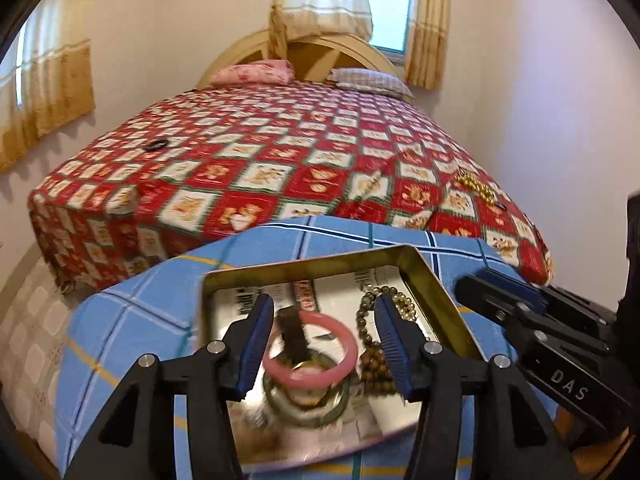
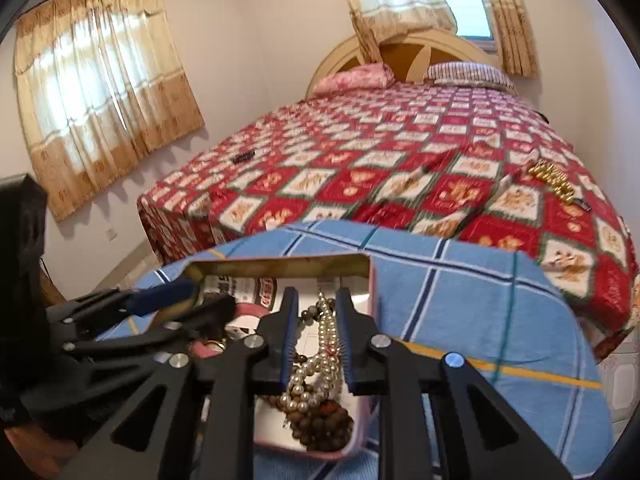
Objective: Organize jewelry
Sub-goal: 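Open the left tool over the tin releasing the pink bangle while the right tool releases the pearls, then grasp the red string knot with the left tool while the right tool grasps the orange bead strand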
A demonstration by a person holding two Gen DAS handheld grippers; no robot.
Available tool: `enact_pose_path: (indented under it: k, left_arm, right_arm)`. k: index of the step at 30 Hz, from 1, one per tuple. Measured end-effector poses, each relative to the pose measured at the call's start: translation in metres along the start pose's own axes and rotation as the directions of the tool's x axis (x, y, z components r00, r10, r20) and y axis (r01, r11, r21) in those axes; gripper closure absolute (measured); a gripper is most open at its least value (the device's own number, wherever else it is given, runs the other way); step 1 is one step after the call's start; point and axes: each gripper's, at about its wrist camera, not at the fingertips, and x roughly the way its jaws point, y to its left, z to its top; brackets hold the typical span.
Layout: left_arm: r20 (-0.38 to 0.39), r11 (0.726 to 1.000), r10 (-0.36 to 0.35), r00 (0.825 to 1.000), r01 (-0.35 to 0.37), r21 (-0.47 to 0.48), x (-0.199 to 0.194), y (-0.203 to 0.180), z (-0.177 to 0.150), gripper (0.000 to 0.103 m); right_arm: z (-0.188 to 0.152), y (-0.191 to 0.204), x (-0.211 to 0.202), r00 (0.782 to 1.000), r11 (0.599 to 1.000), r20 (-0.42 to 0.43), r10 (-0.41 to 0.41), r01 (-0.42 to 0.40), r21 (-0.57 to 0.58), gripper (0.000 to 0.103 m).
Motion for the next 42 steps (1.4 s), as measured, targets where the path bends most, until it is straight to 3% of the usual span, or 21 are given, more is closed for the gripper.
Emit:
enact_pose_path:
  k: [3, 9, 23, 29, 42]
  left_arm:
    - [0.006, 0.999, 0.042, 0.999, -0.042, -0.01, -0.023, 0.007, -0.01, 0.049]
    - [-0.02, 0.993, 0.075, 0.997, -0.077, -0.095, -0.054, 0.018, -0.047, 0.049]
    - [-0.03, 0.967, 0.123, 0.992, -0.127, -0.223, -0.115, 0.039, -0.122, 0.049]
    - [-0.054, 0.957, 0.168, 0.984, -0.176, -0.232, -0.127, 0.051, -0.152, 0.049]
    - [-0.067, 0.954, 0.118, 0.991, -0.132, -0.268, -0.139, 0.066, -0.181, 0.049]
  right_arm:
    - [-0.011, -0.002, -0.018, 1.0, 1.0, -0.012, -0.021, 0.021, 0.002, 0.056]
    - [-0.036, -0.007, -0.041, 0.998, 0.999, -0.062, -0.019, 0.021, 0.038, 0.056]
    - [-0.091, 0.007, -0.081, 0.99, 1.0, -0.138, -0.016, 0.017, 0.007, 0.056]
    - [-0.102, 0.011, -0.089, 0.989, 1.0, -0.149, -0.011, 0.011, -0.004, 0.056]
    - [-0.122, 0.028, -0.093, 0.982, 0.998, -0.186, 0.017, -0.027, -0.051, 0.056]
